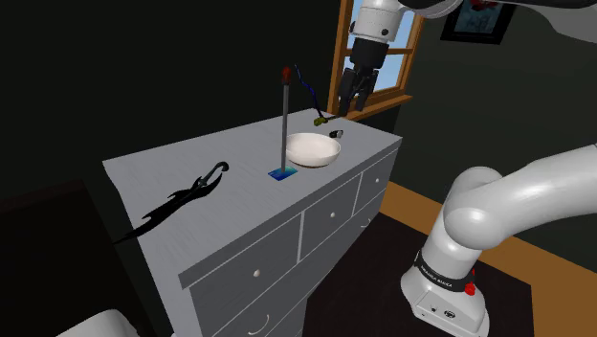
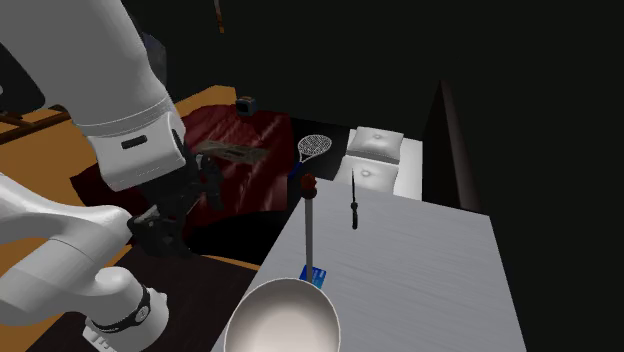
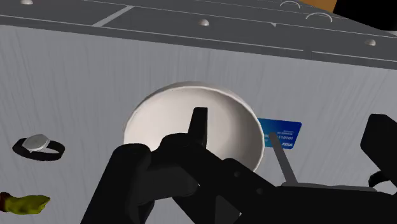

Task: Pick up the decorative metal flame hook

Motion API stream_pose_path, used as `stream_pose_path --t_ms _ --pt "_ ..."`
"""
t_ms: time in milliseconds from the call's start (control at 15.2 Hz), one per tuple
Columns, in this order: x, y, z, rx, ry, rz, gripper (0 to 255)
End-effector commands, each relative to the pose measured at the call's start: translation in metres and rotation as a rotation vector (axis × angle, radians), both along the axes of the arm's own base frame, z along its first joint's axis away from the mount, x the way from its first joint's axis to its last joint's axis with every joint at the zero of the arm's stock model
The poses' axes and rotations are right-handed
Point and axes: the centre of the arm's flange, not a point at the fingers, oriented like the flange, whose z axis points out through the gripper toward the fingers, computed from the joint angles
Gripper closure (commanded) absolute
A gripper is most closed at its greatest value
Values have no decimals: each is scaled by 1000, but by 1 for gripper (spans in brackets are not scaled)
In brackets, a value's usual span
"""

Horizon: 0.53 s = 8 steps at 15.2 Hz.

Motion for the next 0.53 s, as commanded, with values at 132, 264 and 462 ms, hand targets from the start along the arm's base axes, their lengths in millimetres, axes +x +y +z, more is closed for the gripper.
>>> stream_pose_path --t_ms 132,264,462 --pt "-1 25 -9 6 12 -83 0" --pt "-1 50 -17 12 25 -166 0" --pt "4 88 -30 21 44 -291 0"
